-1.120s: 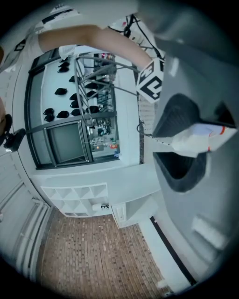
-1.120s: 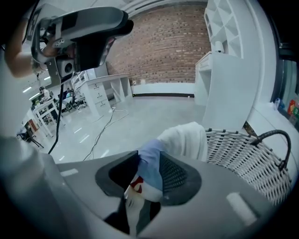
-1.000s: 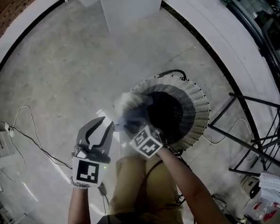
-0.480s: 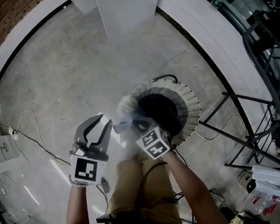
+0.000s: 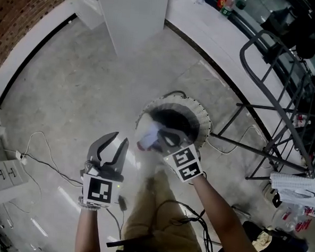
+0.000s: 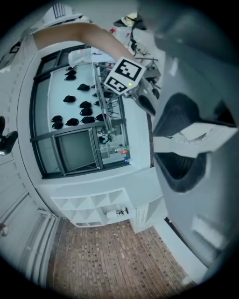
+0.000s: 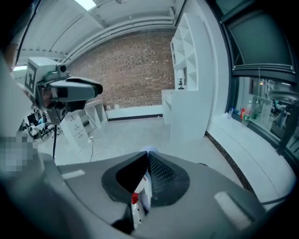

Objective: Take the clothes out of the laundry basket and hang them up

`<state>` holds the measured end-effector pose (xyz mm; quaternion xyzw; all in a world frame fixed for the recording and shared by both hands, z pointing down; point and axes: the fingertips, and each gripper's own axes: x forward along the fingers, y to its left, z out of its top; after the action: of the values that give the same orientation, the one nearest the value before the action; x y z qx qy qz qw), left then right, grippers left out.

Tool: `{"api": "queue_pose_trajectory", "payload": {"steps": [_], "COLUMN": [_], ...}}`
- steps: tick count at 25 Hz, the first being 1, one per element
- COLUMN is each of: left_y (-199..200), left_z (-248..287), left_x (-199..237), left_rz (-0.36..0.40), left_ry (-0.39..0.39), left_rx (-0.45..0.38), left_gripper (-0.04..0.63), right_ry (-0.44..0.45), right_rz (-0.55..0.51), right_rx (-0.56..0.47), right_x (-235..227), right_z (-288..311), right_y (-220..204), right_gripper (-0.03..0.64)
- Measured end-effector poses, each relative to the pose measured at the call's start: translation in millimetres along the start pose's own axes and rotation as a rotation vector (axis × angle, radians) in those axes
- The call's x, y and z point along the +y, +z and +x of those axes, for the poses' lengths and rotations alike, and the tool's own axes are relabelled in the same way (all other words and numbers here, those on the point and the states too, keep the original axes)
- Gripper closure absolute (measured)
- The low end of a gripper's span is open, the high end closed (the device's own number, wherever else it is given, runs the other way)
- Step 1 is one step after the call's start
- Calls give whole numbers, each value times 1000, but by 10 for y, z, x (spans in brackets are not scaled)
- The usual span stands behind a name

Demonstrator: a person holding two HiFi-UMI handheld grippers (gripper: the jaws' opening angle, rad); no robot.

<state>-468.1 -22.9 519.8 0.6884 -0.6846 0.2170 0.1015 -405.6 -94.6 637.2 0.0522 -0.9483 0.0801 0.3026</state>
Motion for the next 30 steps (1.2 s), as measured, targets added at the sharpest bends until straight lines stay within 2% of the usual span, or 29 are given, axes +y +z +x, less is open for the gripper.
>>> {"api": "queue_pose_trajectory", "payload": {"steps": [3, 6, 10, 18, 25, 30], "left_y": [216, 454, 699, 1004, 1241, 1348], "left_z": [-146, -250, -372, -532, -595, -595], "left_x": [-28, -75, -164, -627, -985, -1129], "left_rz": [3, 58, 79, 165, 280, 322], "left_ry": [-17, -47, -80, -208, -254, -281], "left_rx": [-17, -68, -98, -117, -141, -152], "left_gripper": [495, 495, 483, 454, 425, 453], "right_ry": [-35, -74, -130, -248, -317, -391], "right_rz": [28, 49, 67, 11, 3, 12], "right_rx": [-44, -87, -150, -265, -376, -416], "right_x": [-22, -42, -47, 62, 280, 377], "right_z": [-325, -623, -988, -1763, -2458, -2854], "right_y": [342, 646, 1048, 1777, 2126, 2126], "right_gripper": [603, 603, 603, 603, 603, 603]}}
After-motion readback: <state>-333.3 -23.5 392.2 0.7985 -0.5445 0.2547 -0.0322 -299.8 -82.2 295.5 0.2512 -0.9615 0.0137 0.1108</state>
